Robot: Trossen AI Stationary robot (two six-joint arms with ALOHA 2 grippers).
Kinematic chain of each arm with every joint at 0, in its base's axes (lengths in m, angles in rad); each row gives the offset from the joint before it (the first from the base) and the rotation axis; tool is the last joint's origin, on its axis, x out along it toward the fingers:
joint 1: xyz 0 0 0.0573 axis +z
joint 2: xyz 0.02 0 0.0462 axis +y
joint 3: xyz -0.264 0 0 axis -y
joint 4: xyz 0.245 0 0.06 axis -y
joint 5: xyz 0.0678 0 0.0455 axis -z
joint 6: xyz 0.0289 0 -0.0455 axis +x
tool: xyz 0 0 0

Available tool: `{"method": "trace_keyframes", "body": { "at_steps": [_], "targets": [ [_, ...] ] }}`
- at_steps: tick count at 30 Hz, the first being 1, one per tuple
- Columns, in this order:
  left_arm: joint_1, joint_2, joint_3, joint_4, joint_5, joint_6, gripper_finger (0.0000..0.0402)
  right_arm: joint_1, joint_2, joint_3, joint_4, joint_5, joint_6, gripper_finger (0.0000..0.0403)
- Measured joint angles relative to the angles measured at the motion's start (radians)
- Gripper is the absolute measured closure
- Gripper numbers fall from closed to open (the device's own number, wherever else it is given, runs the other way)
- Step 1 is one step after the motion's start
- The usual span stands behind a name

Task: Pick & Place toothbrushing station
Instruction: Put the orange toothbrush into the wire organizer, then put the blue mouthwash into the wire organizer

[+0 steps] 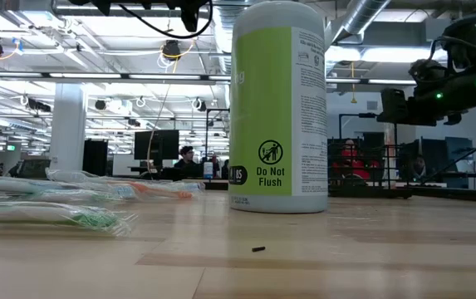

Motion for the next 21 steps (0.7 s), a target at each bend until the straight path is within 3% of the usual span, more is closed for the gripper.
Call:
{"method": "trace_keyframes", "body": {
  "at_steps": [11, 21],
  "targets": [
    [0.0, 0.0, 0.0, 0.0, 0.0, 0.0, 0.039, 0.074, 0.0, 0.087, -0.015, 0.095, -0.09, 0.019],
    [0.0, 0.0, 0.0, -0.001, 0.0, 0.0, 0.039, 0.254, 0.0, 0.176, -0.073, 0.203, -0.181, 0.0194]
  ]
}}
